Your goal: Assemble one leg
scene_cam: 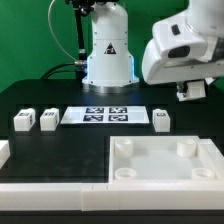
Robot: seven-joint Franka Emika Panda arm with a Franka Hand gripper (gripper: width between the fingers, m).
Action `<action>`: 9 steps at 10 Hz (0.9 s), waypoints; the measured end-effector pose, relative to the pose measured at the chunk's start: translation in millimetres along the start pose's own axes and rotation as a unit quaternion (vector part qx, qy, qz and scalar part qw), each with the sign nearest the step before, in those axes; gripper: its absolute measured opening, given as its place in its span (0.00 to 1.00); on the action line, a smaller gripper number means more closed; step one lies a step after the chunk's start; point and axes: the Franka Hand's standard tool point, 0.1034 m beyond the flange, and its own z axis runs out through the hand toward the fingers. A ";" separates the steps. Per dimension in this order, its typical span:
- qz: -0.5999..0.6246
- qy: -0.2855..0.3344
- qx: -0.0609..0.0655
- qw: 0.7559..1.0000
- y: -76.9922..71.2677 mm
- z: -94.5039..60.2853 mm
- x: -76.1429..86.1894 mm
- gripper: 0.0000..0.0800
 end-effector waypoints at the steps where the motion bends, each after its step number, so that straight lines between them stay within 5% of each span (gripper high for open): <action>1: -0.011 0.064 -0.001 0.998 20.2 -39.2 13.5 0.36; 3: -0.021 0.155 -0.011 0.988 17.9 -78.6 29.6 0.36; 8: -0.023 0.401 -0.041 0.915 32.5 -83.0 43.6 0.36; 9: -0.048 0.460 -0.065 0.884 48.9 -102.7 61.3 0.36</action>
Offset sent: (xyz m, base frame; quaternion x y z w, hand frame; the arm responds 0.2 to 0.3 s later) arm 0.0000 0.0000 0.0000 0.0000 0.2667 0.0000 0.9638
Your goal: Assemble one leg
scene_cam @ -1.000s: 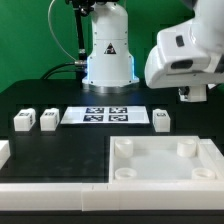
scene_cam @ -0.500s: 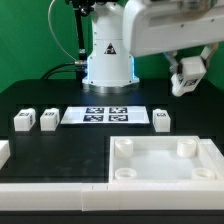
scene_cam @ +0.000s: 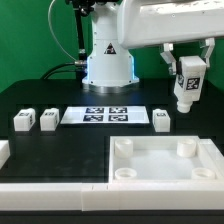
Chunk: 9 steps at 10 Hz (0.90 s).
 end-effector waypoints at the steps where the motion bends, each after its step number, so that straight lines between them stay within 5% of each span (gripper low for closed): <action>1: -0.004 0.038 -0.011 0.999 15.7 4.8 20.3 0.36; 3: 0.008 0.024 0.001 1.000 14.7 7.6 52.5 0.36; 4: 0.020 0.021 0.006 1.000 14.8 18.7 55.5 0.36; 6: 0.036 -0.003 0.023 0.999 -1.0 46.0 39.9 0.36; 9: 0.034 -0.007 0.028 0.999 -13.1 69.7 22.2 0.36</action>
Offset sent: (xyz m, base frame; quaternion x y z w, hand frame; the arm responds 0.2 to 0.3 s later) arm 0.0365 0.0228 -0.0154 0.0582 -0.0563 0.0822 0.9933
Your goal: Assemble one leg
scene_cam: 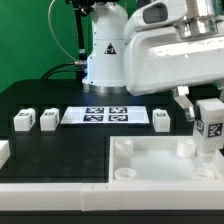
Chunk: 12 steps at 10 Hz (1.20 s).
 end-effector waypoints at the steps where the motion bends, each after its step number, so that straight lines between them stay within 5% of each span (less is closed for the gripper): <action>1: -0.001 0.002 0.001 1.000 -6.4 4.2 -5.4 0.36; 12: 0.003 0.016 -0.008 1.000 2.1 25.9 -18.3 0.36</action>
Offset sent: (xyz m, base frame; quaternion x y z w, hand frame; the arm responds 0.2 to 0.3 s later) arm 0.0099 -0.0042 -0.0129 -0.0344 0.0218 0.0073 0.9991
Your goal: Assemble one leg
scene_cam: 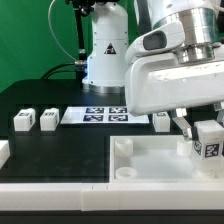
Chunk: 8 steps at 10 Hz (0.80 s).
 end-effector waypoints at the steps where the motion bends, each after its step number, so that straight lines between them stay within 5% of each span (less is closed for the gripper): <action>1: 0.000 0.003 -0.001 1.000 0.0 0.3 -0.7 0.36; 3: 0.000 0.002 -0.001 1.000 0.1 0.5 -1.0 0.36; 5: 0.000 0.002 -0.001 1.000 0.1 0.5 -1.0 0.74; 8: 0.000 0.002 -0.001 1.000 0.1 0.5 -1.0 0.81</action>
Offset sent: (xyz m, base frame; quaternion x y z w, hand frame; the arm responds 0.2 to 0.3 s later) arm 0.0000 0.0000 0.0000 0.0000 0.0000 0.0000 1.0000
